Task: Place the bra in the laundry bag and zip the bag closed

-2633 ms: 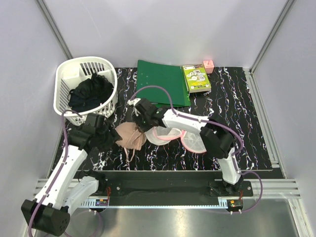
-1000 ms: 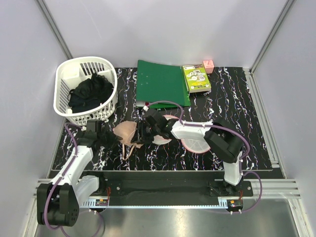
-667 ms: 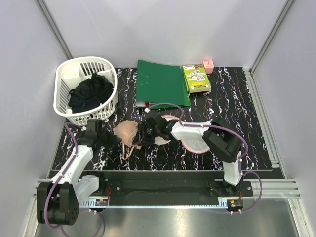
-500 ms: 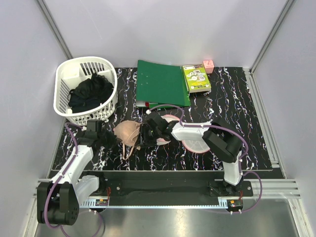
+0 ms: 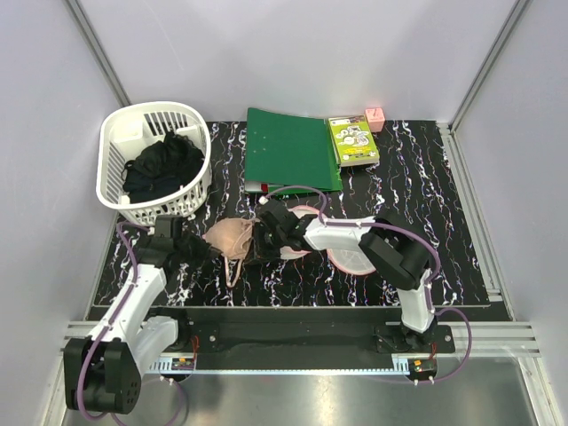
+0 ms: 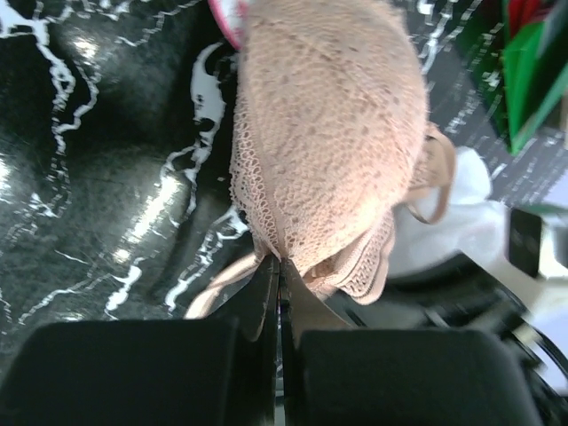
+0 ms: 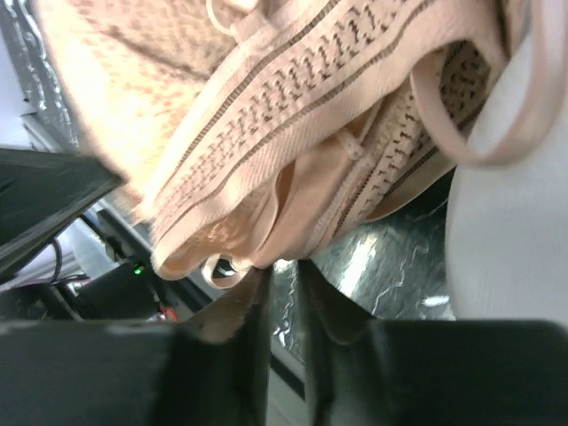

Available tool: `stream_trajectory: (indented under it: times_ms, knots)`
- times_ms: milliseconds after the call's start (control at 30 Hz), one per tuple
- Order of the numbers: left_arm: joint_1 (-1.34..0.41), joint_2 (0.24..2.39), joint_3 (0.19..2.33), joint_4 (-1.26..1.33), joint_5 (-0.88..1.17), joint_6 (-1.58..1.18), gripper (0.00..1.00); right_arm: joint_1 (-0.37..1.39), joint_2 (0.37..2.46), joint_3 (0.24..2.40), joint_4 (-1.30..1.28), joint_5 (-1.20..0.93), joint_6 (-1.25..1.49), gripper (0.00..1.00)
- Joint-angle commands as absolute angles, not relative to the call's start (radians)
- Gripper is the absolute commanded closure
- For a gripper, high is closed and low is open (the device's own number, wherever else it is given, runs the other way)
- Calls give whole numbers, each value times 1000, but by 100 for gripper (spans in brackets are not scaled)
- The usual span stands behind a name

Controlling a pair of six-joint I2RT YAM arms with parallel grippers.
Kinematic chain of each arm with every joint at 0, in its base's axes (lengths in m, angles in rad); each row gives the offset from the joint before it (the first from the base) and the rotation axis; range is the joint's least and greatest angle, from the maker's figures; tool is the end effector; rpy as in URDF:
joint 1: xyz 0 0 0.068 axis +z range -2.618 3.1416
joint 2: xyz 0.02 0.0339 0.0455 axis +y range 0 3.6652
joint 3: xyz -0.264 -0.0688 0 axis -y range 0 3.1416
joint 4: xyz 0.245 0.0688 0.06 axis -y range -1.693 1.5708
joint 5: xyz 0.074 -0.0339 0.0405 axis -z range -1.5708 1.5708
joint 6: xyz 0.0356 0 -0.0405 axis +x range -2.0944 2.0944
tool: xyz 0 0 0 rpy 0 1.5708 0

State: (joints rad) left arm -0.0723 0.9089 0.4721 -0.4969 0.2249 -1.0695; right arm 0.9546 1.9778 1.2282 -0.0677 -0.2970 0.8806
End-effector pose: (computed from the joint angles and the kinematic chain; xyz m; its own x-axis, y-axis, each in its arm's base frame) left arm 0.1688 -0.0202 0.1851 -0.5631 -0.8163 -0.1287 -0.6057 0.5136 -0.6078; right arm 0.2334 0.3477 0.1541 -0.9593 -0.0788 -0.2710 -0.2455 0.7068 0.6635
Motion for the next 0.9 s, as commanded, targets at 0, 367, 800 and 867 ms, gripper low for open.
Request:
stream_trajectory:
  times_ms: [0, 367, 800, 867]
  knots:
    - [-74, 864, 528, -514, 284, -1103, 100, 948, 2000, 1287, -46, -284, 827, 85]
    - [-118, 819, 413, -433, 315, -1301, 100, 957, 2019, 1309, -9, -360, 885, 92]
    - [-176, 839, 287, -319, 282, -1364, 100, 960, 1915, 1232, -86, -396, 887, 56]
    - [-176, 827, 293, -342, 287, -1355, 100, 960, 1879, 1227, -113, -387, 867, 48]
